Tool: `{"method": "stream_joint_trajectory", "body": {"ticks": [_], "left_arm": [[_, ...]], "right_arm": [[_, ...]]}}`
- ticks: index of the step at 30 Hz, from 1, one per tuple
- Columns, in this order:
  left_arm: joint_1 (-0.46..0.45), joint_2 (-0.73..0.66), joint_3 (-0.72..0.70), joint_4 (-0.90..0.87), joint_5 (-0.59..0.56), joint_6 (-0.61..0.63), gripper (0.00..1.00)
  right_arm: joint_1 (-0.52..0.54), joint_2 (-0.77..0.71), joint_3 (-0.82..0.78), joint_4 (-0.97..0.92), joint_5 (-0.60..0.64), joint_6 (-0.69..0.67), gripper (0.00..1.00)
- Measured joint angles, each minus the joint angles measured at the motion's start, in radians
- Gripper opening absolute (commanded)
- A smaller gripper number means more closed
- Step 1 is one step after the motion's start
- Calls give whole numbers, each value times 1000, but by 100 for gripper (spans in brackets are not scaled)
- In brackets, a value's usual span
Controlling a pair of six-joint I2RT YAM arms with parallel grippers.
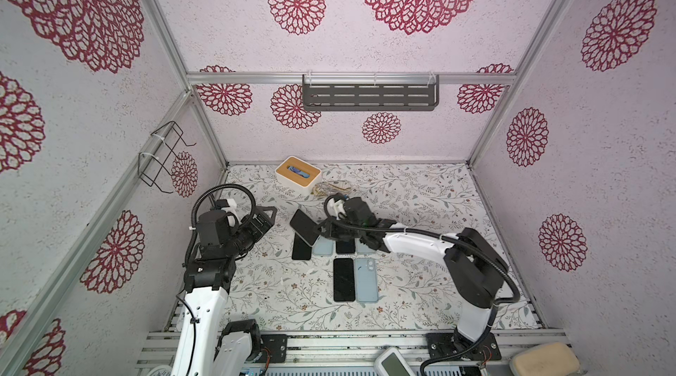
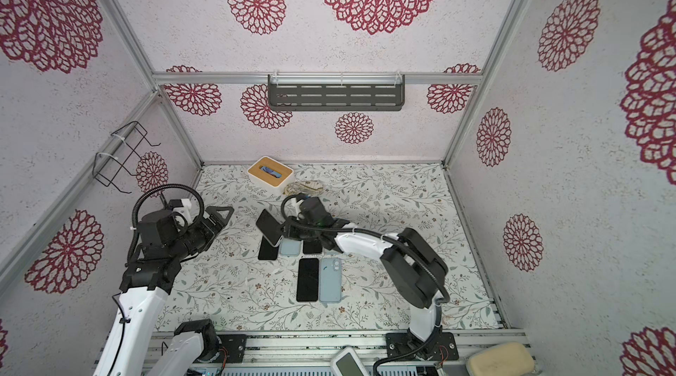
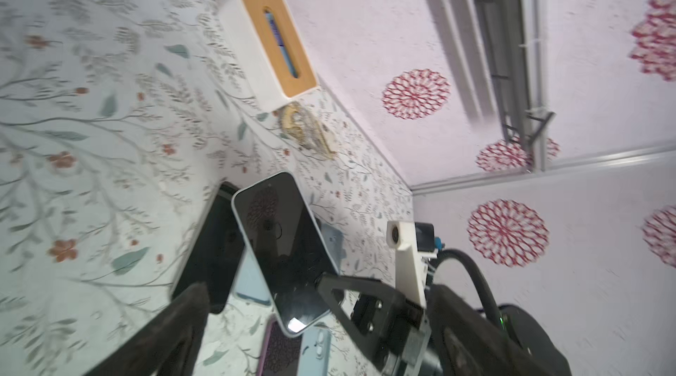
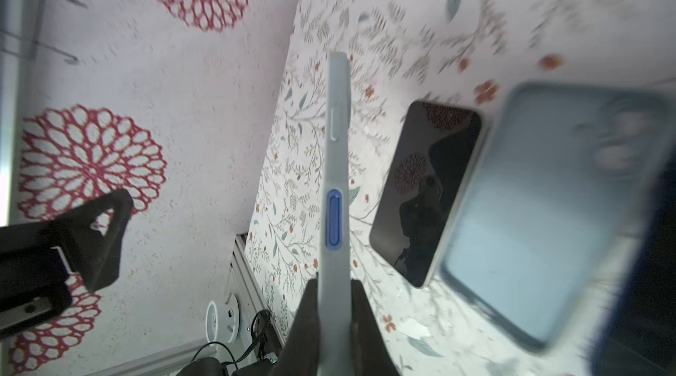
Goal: Take the phone out of the phone case
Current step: Pass the phone.
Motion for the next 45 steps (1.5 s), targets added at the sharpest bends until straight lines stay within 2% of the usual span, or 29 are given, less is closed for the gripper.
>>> {"method": "stream_joint_trajectory", "body": {"ticks": [4,6,12,19,23,29,40,44,45], "left_arm": [[-85,49,-71,231,51,-105,97],[-124,112,-131,417,76,-197,97],[-235,312,-185,821,112,-402,97],[-268,467,-178,1210,131,-557,98],[-286,562,-177,1379,130,-624,88],[-314,646,-172,1514,130,-675,69],[-336,687,-144,1642,126,-717,10],[-338,684,-141,1664,125,-712,1],[-339,678,-141,1656,123,-709,0]], "right_arm": [[-121,-161,-97,45,-10,-16,0],[-153,-225,-128,84,-32,-22,0],[-174,-316,-170,211,-134,-16,0],[-176,-335,-235,340,-202,42,0],[-177,-335,-267,401,-222,95,0],[-177,-335,-277,477,-243,146,0],[-177,-335,-297,505,-243,173,0],[-179,-337,-298,509,-249,205,0],[-179,-338,-298,509,-250,205,8]]}}
